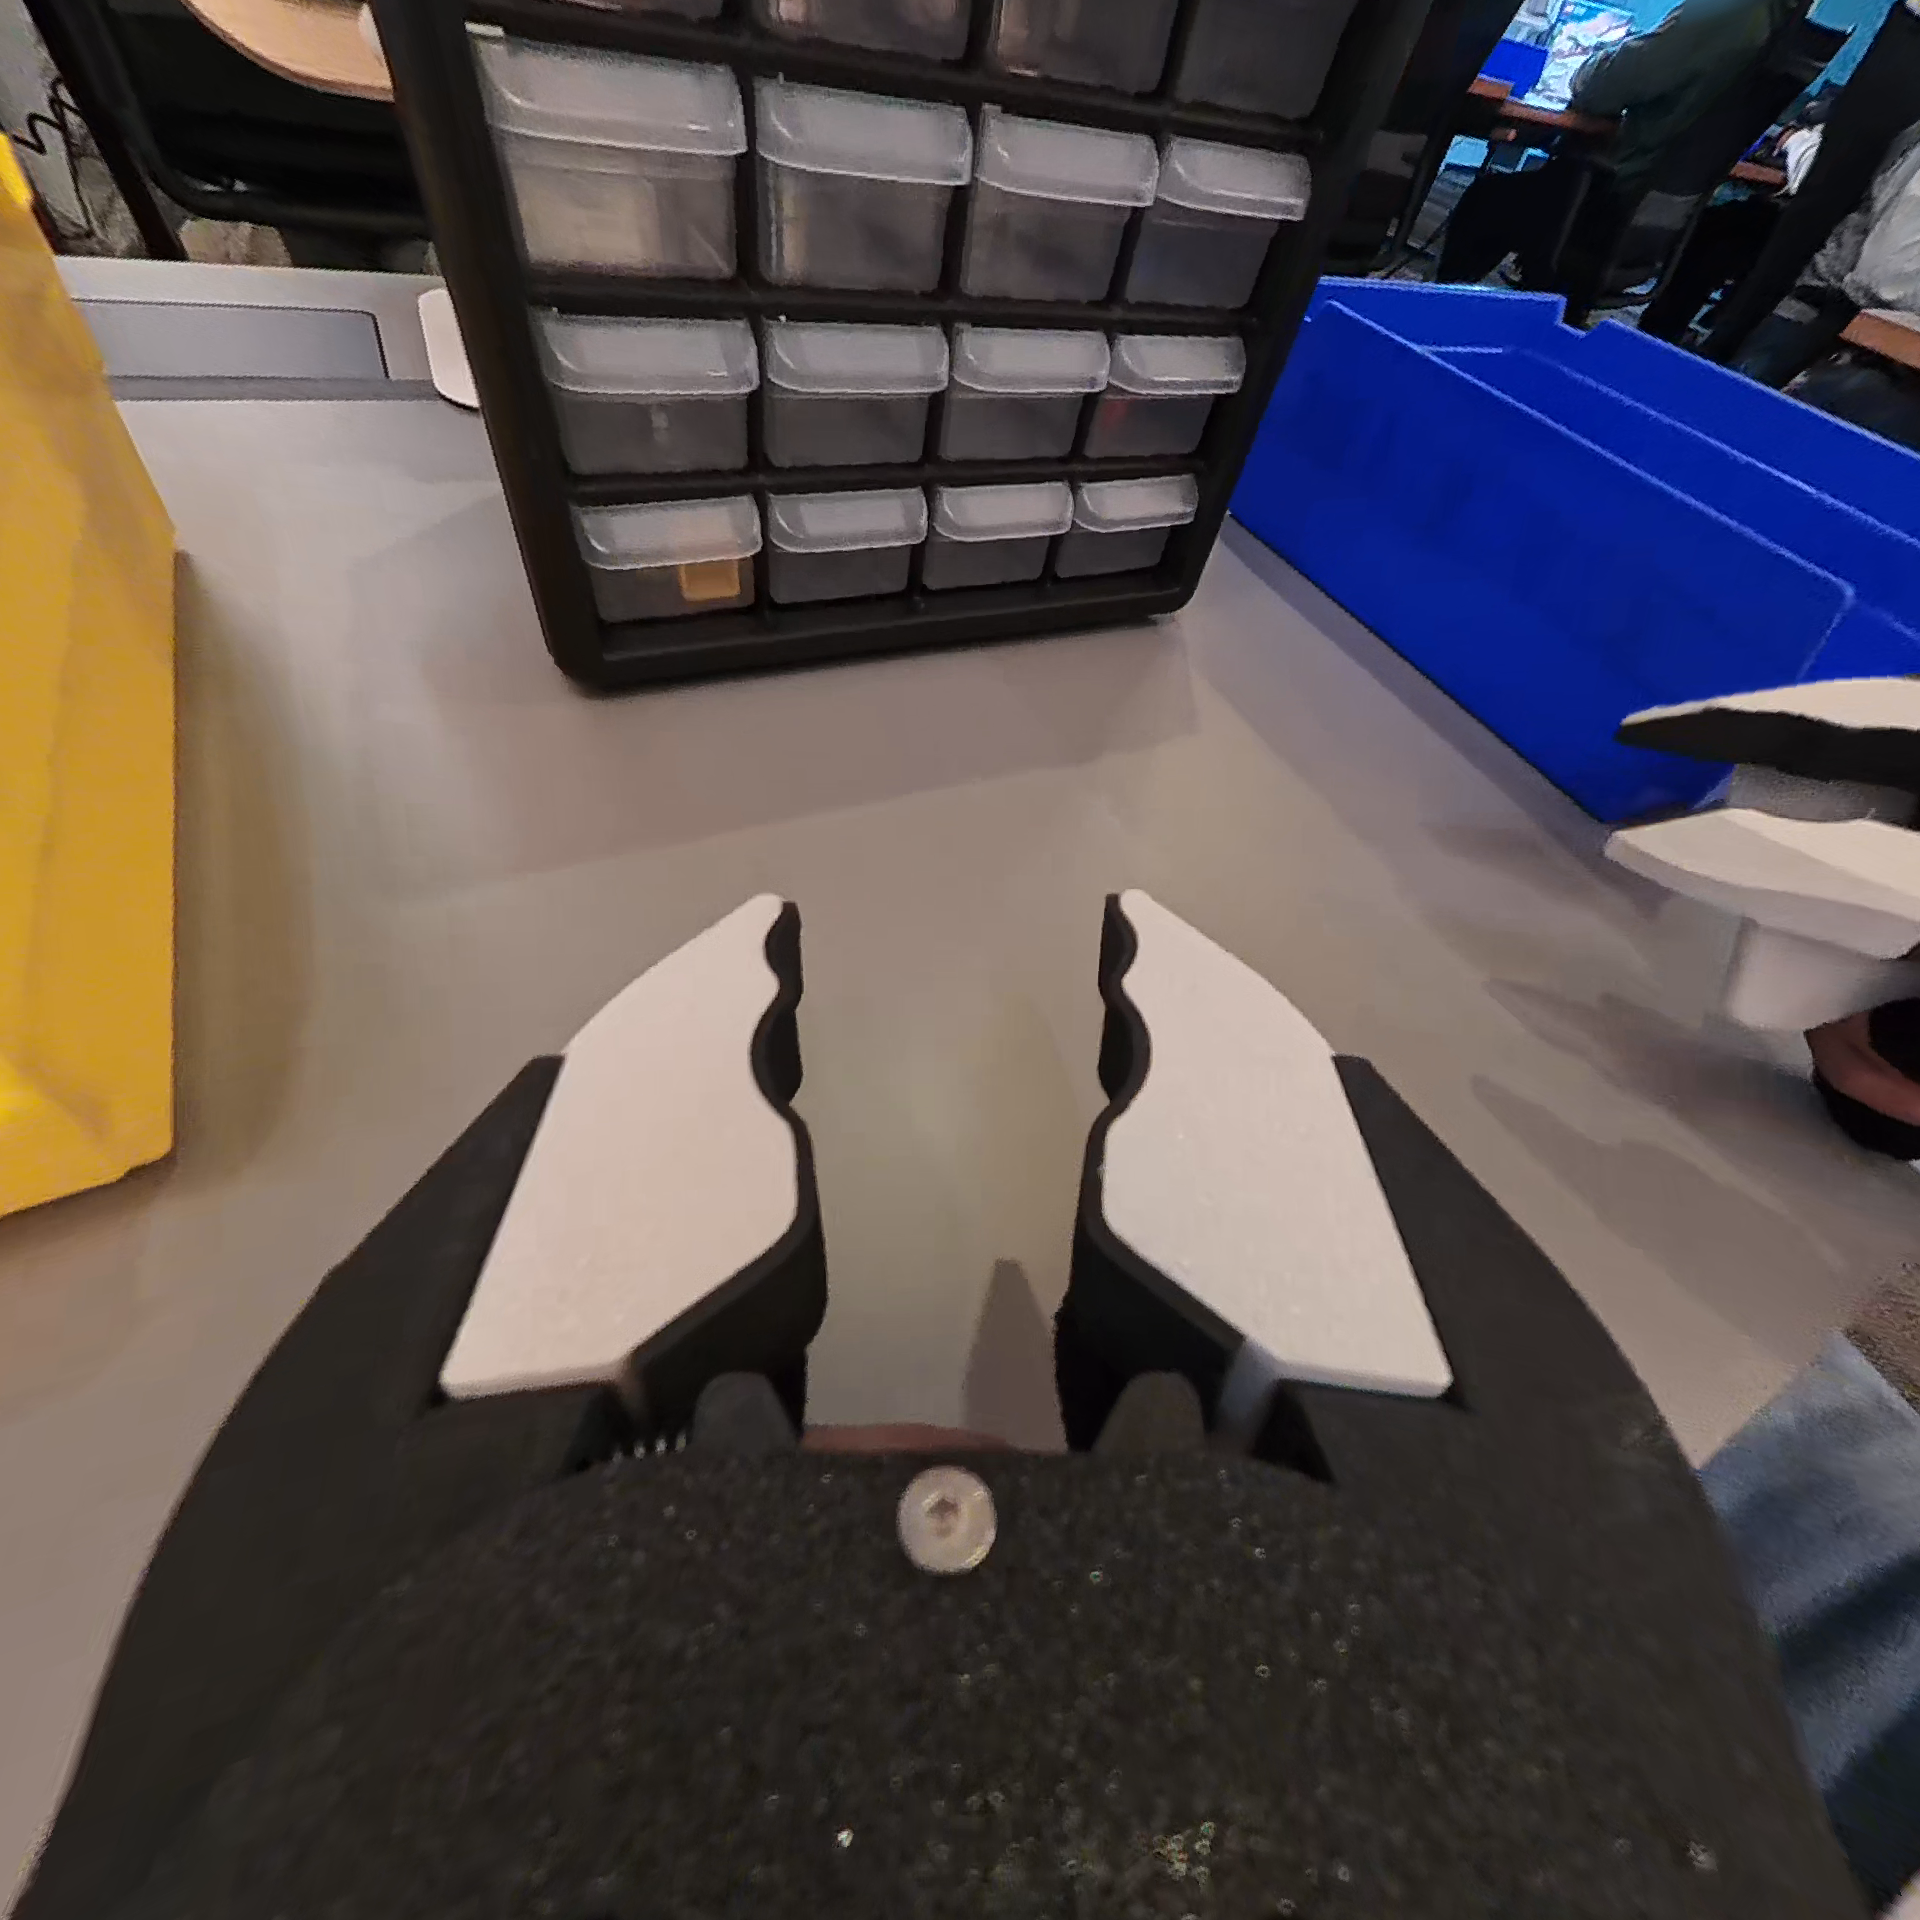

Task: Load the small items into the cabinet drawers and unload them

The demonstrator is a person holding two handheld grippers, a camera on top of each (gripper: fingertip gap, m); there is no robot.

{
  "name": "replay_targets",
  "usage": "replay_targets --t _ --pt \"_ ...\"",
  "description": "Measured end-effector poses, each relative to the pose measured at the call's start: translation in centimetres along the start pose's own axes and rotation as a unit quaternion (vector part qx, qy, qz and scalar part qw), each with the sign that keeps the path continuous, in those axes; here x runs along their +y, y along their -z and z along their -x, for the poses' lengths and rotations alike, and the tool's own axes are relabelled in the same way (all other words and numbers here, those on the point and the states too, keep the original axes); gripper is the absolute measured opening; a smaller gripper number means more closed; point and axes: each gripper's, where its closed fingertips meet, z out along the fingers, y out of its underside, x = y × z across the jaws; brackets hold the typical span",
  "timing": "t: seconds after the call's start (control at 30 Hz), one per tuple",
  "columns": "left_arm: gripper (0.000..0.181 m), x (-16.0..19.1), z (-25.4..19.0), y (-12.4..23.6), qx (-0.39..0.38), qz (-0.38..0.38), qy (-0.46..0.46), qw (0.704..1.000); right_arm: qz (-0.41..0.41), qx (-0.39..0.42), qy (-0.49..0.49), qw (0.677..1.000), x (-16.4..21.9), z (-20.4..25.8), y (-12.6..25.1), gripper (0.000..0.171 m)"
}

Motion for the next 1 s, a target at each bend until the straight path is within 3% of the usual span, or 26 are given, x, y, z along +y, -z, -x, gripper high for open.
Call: replay_targets --t 0.3,0.53,0.67,0.87,1.0 --pt "0.055 -2.4 2.4 -4.1 -0.005 -0.003 0.034 0.999 -0.002 0.004 0.036 0.999 -2.6 -0.6 -3.1 0.040" --pt "0.054 -1.8 3.3 -2.9 -0.022 -0.010 0.005 1.000 -0.021 -0.023 -0.077 0.997 -5.1 -2.1 -9.0 0.040" --pt "0.053 -1.5 3.0 -2.0 0.010 -0.012 0.063 0.998 -0.055 -0.034 -0.098 0.993 -6.8 -2.8 -12.9 0.040" --pt "0.053 -0.6 2.6 -2.6 0.039 0.011 0.080 0.996 -0.148 -0.098 -0.245 0.953 -10.3 -3.8 -16.6 0.043" --pt "0.053 -0.5 1.9 -2.6 0.061 0.015 0.084 0.994 -0.239 -0.116 -0.329 0.906 -12.0 -5.2 -15.5 0.048"
